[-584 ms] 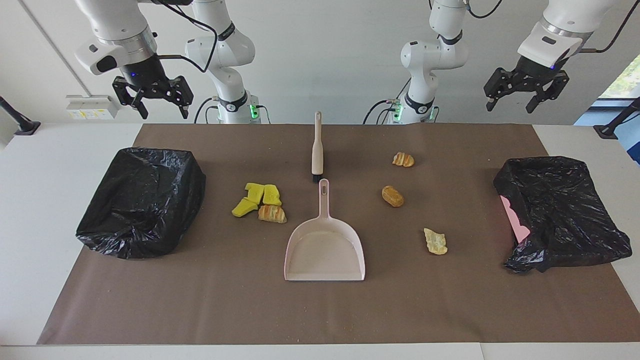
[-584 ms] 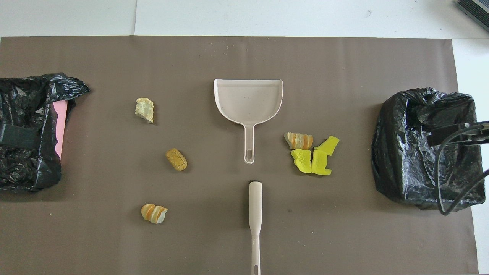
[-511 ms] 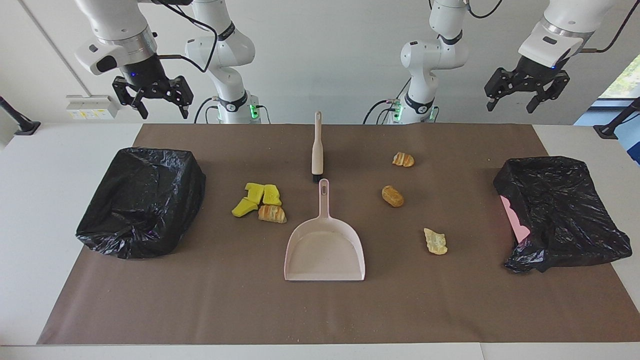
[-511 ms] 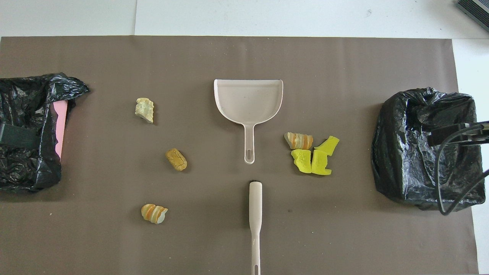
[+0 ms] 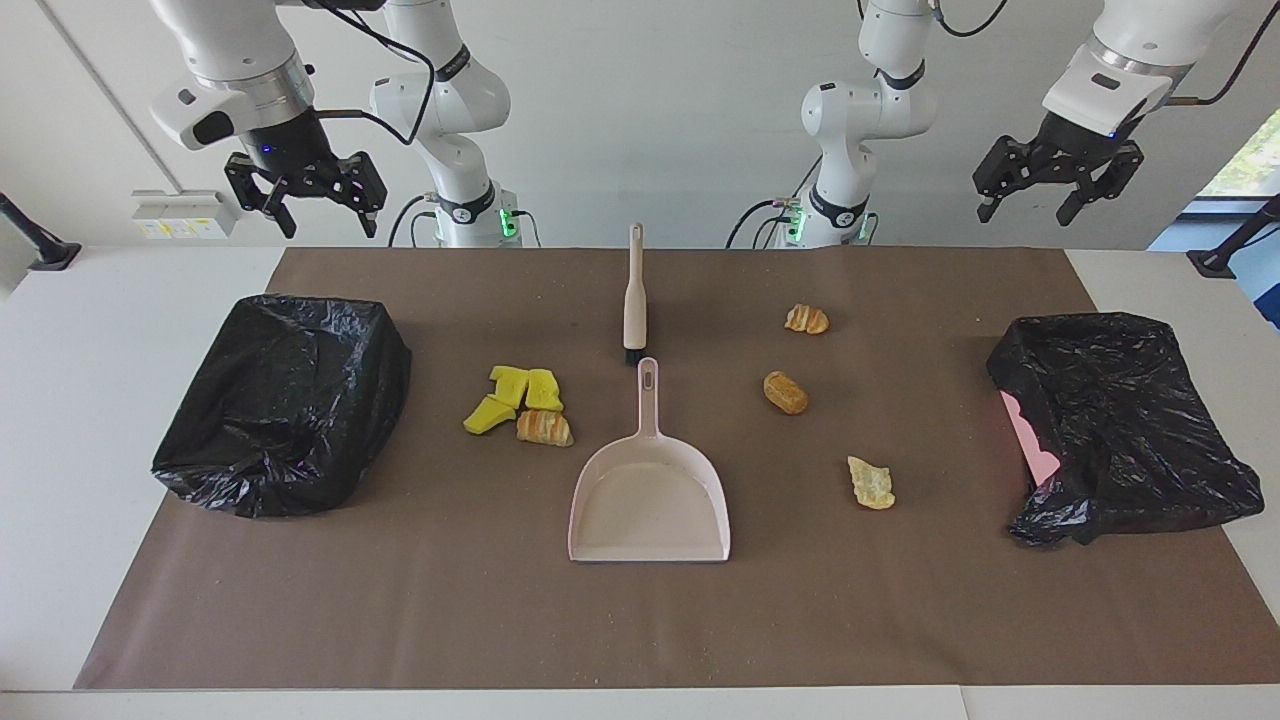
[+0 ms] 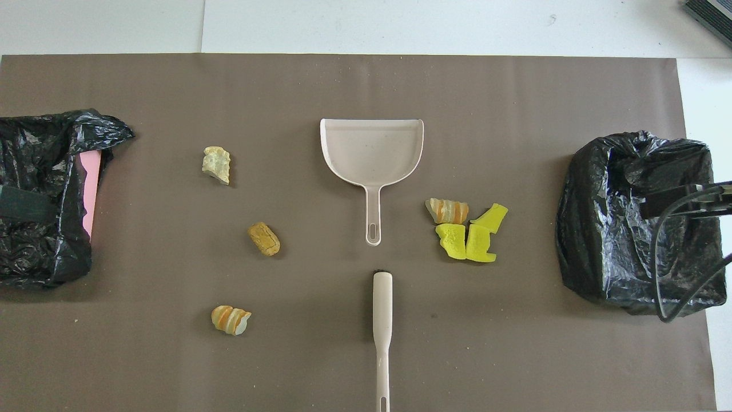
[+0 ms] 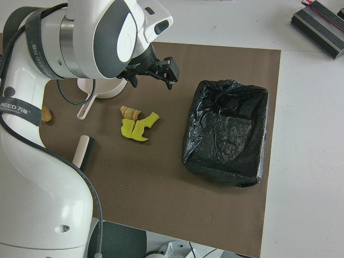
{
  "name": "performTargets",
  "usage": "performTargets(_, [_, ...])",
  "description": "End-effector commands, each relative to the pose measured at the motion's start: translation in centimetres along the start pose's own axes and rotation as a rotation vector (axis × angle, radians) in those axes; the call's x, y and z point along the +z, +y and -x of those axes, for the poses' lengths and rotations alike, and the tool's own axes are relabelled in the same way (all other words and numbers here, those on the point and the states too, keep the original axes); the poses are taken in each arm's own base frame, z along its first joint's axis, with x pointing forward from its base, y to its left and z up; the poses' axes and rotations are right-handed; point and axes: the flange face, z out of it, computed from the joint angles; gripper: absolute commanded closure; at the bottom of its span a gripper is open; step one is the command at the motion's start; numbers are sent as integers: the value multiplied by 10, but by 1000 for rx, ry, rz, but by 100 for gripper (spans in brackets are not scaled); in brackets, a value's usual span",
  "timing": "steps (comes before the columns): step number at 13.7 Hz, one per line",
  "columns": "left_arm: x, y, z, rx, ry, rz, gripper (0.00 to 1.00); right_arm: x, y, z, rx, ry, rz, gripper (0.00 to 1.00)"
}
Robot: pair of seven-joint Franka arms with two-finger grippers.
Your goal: Sweep and dump trash in bin
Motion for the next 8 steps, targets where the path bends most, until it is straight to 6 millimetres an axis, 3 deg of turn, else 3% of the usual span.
performTargets(1, [0,-2,6,-15,-10,2,0,-3,5,6,-20,-2,-6,0])
performTargets(8, [0,3,6,-8,-12,1,0,-2,5,5,-20,-3,-6,0])
